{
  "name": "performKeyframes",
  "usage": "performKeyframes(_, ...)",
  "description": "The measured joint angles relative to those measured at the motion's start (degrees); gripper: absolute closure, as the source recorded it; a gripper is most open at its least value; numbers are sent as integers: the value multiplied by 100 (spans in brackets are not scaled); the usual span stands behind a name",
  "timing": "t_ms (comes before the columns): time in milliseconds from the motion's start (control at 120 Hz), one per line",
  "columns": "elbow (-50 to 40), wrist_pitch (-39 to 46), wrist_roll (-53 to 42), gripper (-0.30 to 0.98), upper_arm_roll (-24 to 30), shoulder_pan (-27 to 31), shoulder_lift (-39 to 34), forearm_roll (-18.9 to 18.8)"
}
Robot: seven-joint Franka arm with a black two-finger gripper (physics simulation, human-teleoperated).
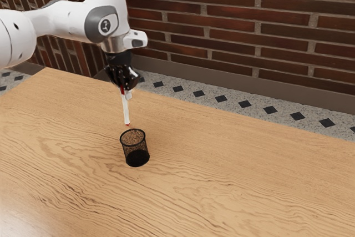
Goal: Take the marker out of the pen holder and place it to the left of the pen holder.
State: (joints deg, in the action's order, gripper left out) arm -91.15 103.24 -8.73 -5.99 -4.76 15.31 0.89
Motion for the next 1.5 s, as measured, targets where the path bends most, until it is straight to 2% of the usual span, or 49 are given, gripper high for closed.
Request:
performKeyframes(233, 115, -938, 95, 71, -118, 8, -58, -628)
performKeyframes(608, 76, -1484, -244, 71, -374, 18, 943, -1386)
performKeyframes(925, 84, -1569, -700, 71, -411, 55, 1576, -1505)
performKeyframes(1183, 87, -1521, -963, 70, -411, 74, 1749, -1481)
performKeyframes(1267, 85, -1506, -1030, 62, -412, 73, 1746, -1465)
performKeyframes(1500, 84, -1462, -1173, 25, -408, 72, 1715, -1419)
